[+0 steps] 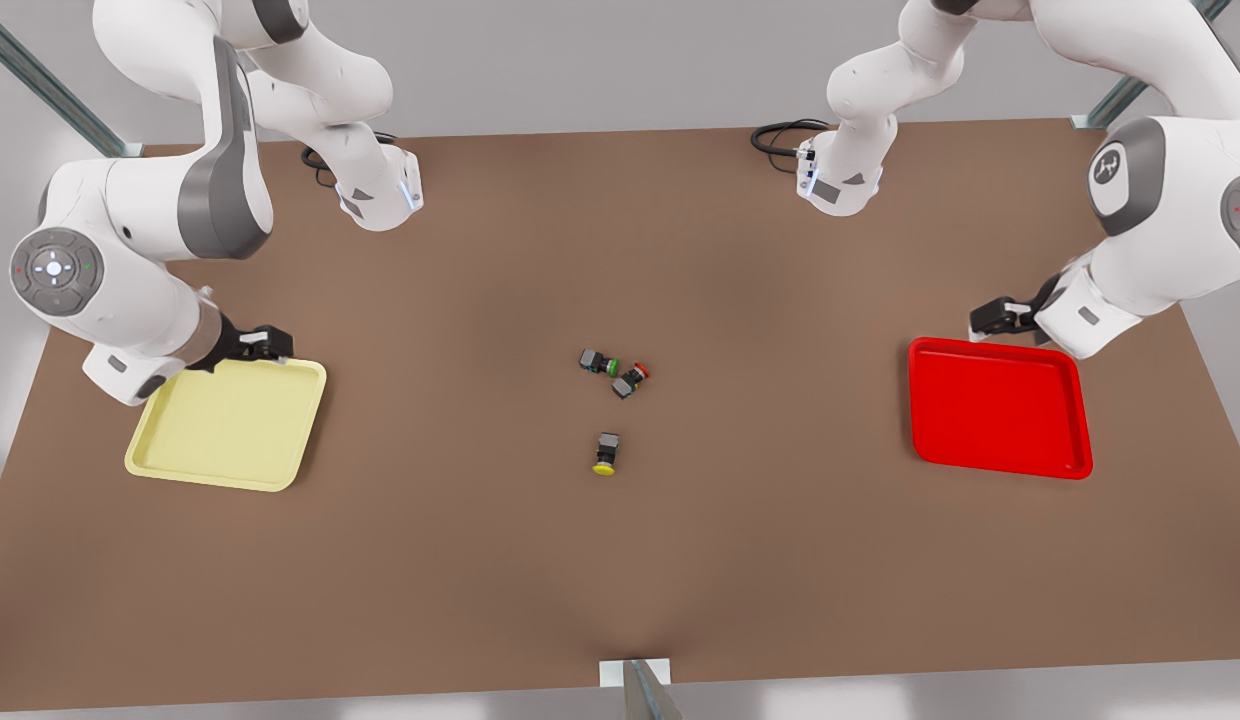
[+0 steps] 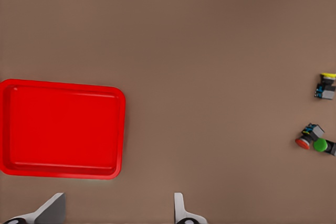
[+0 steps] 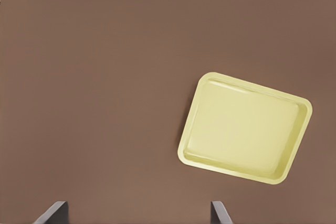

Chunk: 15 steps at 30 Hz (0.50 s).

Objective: Place the switches on the corresponding trays according to their colors

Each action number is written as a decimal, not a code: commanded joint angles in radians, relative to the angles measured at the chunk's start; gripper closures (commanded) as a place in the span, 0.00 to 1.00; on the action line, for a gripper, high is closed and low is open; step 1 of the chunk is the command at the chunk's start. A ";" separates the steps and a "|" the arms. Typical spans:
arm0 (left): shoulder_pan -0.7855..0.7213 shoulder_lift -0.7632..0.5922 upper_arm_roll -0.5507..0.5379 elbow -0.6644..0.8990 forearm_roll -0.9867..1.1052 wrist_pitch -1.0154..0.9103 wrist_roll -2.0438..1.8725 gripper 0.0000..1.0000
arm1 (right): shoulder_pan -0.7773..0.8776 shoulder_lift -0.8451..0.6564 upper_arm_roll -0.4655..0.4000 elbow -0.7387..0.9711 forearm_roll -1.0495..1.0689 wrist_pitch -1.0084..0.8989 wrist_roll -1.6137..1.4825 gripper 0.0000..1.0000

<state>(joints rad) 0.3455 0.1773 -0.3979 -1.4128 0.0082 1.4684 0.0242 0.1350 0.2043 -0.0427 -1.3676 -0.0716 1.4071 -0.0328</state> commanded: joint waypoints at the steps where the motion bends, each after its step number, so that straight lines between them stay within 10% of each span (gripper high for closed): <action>1: 0.000 -0.001 -0.001 0.000 -0.001 0.010 0.010 0.00 | 0.000 0.001 0.000 0.001 0.000 0.026 -0.059 0.00; 3: -0.009 0.008 -0.002 -0.001 -0.002 0.010 -0.001 0.00 | 0.003 0.004 0.000 0.002 -0.002 0.026 -0.058 0.00; 8: -0.664 0.324 -0.002 -0.006 0.027 0.303 -0.323 0.00 | 0.135 0.115 0.000 -0.015 -0.004 0.107 -0.007 0.00; 11: -0.755 0.556 -0.001 -0.005 0.041 0.711 -0.352 0.00 | 0.135 0.116 0.000 -0.015 -0.010 0.107 -0.006 0.00; 15: -0.790 0.665 -0.001 0.087 0.095 0.728 -0.256 0.02 | 0.140 0.121 -0.002 -0.016 -0.010 0.116 -0.007 0.00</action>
<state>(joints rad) -0.4420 0.8331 -0.3980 -1.3315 0.0769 1.9887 -0.1062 0.2740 0.3258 -0.0443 -1.3833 -0.0807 1.4988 -0.0448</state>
